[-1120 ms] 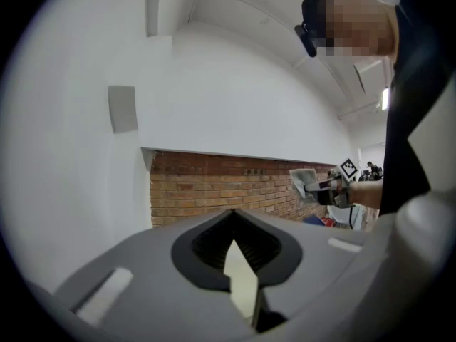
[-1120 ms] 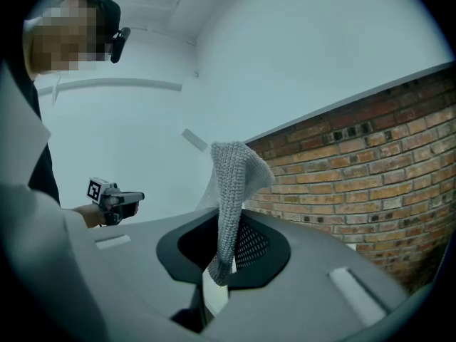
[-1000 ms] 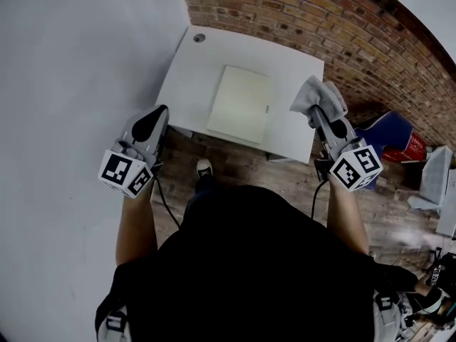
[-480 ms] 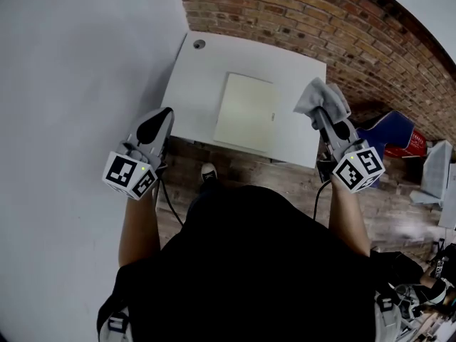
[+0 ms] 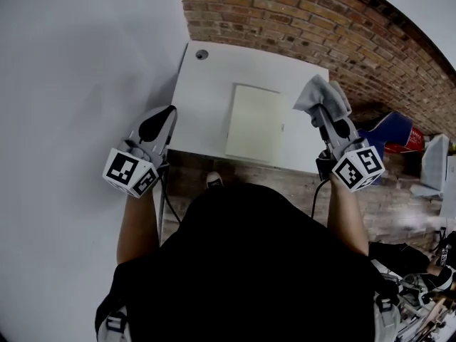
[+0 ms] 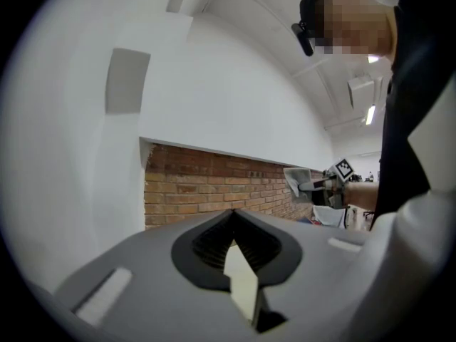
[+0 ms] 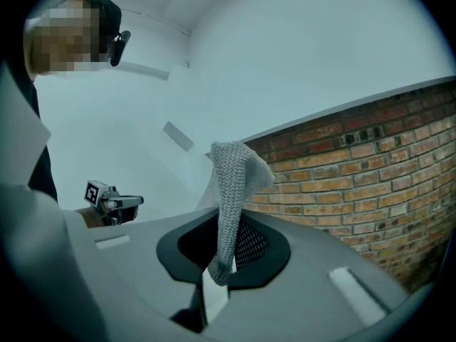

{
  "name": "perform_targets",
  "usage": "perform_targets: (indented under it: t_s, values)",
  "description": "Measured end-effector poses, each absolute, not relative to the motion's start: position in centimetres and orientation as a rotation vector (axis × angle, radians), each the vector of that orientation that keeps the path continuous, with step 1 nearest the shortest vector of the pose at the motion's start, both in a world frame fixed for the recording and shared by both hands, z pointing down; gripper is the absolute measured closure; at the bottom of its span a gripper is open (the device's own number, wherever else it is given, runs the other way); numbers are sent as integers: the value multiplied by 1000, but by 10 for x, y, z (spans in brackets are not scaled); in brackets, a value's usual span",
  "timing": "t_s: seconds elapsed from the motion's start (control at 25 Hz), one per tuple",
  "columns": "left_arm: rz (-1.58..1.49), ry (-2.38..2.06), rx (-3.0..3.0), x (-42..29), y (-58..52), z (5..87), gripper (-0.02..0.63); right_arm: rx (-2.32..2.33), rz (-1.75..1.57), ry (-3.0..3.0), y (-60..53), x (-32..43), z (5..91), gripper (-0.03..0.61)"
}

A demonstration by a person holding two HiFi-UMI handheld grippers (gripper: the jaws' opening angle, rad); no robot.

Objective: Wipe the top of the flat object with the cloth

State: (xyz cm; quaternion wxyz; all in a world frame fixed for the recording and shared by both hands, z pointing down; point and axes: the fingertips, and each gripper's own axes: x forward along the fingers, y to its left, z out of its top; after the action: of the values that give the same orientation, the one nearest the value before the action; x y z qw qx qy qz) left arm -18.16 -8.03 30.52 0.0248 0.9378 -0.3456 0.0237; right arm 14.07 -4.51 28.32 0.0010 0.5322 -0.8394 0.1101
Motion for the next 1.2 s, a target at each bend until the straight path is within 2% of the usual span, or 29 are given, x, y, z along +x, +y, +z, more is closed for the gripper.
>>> perform_targets:
  t_s: [0.44,1.2]
  values:
    - [91,-910,2941,-210,-128,312,612,1785,334,-2578,-63,96,279,568]
    - [66,-815,3008,-167,-133,301,612,1837,277,-2572,-52,119,278,568]
